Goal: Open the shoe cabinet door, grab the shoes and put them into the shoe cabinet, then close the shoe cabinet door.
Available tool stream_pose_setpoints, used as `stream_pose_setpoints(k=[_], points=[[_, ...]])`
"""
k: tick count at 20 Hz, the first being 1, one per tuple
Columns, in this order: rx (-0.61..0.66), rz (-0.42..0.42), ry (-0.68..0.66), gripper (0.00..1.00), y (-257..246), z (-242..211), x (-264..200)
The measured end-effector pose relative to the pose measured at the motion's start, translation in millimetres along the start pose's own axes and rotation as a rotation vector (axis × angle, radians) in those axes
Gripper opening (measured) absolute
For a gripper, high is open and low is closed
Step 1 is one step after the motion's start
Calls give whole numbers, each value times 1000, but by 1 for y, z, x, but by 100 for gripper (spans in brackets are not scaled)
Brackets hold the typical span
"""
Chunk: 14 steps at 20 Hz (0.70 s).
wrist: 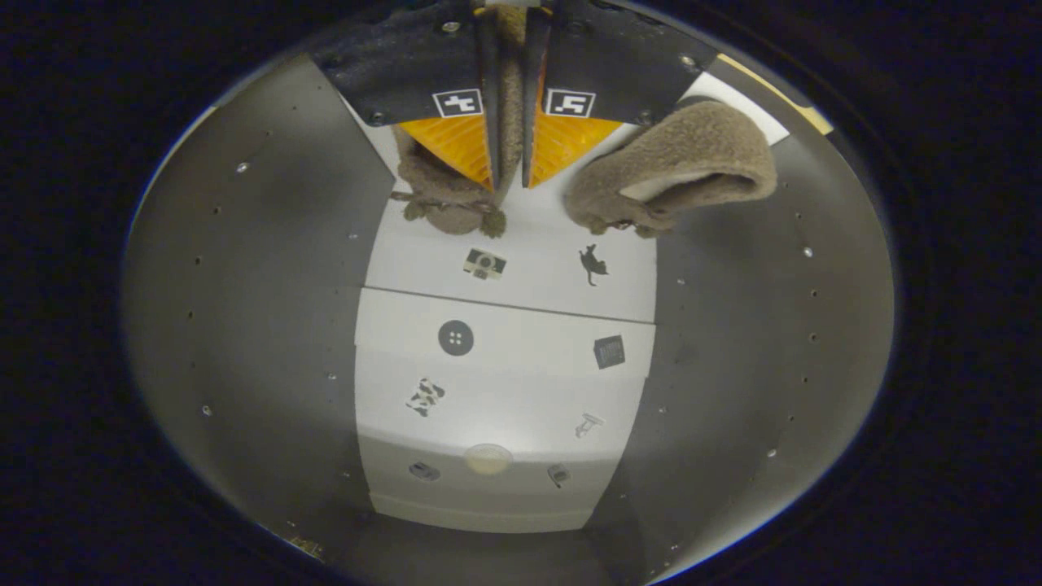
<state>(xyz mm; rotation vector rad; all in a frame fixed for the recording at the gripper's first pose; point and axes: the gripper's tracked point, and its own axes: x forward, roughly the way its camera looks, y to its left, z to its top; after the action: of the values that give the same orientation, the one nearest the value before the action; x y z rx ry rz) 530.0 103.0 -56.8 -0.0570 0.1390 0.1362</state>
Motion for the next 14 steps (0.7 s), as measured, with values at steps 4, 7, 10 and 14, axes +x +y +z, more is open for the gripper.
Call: stream_pose_setpoints(k=[4, 7, 10, 14], points=[[58, 42, 17, 21, 14, -1, -2], [20, 3, 21, 40, 9, 3, -8], [9, 2, 2, 69, 11, 18, -26], [10, -2, -13, 99, 7, 32, -69]])
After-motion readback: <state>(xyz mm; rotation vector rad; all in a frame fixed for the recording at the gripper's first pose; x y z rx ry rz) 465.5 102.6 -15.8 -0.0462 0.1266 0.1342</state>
